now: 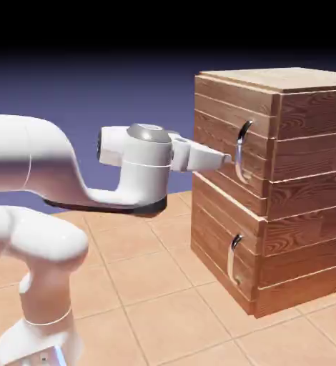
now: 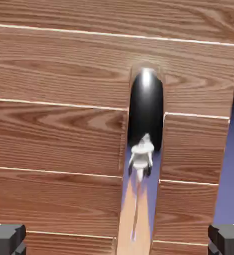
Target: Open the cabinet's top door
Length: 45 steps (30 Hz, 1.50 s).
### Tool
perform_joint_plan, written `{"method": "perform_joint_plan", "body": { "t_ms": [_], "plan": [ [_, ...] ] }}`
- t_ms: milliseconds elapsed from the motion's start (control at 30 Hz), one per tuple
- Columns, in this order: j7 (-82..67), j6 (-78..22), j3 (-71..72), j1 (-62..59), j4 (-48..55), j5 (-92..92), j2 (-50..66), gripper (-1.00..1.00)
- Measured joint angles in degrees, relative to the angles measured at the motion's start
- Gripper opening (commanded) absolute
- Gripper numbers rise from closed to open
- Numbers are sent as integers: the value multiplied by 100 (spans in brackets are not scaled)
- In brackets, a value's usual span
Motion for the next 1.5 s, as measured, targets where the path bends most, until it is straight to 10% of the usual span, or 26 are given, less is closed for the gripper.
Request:
{"method": "perform_joint_plan", "body": {
  "t_ms": [467,500,1500],
  "plan": [
    [1680,-491,-1144,1412,659,-2301,12,0],
    [1717,-549,-1246,1599,790,-2353,109,-100],
    [787,-5079,4525,102,-1940,4183,-962,-100]
  ]
}}
